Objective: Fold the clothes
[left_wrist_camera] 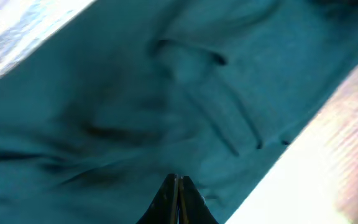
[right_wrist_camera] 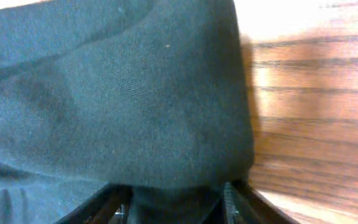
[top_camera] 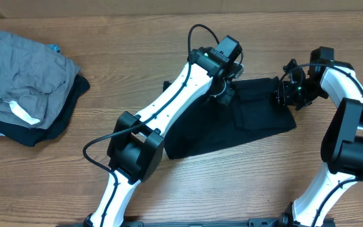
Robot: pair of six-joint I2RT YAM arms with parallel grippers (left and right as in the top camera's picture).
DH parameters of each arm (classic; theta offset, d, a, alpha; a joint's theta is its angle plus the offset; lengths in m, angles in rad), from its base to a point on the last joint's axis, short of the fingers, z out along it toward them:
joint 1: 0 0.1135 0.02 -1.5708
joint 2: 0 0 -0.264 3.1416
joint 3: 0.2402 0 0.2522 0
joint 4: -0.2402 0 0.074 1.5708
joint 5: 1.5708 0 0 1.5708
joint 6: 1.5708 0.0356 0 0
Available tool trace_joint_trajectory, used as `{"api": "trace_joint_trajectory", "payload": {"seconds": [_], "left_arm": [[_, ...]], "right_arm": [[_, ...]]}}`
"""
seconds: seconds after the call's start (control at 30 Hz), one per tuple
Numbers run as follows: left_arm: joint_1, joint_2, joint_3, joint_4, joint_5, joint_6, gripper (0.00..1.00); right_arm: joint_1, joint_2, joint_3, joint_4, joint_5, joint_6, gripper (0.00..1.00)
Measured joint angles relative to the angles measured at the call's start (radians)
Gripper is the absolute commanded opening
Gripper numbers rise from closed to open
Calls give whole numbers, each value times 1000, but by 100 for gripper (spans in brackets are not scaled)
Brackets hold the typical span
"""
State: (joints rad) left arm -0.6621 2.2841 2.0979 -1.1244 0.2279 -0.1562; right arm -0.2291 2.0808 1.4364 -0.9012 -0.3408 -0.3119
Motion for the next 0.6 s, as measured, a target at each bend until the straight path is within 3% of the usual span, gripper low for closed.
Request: {"api": "trace_joint_trajectory", "payload": {"seconds": [0.03,0.07,0.27,0.6], "left_arm": [[12,0,0,-5,-6,0,4],[26,-1,0,-10,-10,0,4],[161,-20,0,-63,-35,0,4],[415,-128,0,-125,-46,2,4]], "right_arm": [[0,-4,-12,18,1,-3,4],[-1,-4,-21,27,0,-5,4],[-25,-6,4,-35,-15,-3,4],[-184,-5,259,-150,57,-44,4]]}}
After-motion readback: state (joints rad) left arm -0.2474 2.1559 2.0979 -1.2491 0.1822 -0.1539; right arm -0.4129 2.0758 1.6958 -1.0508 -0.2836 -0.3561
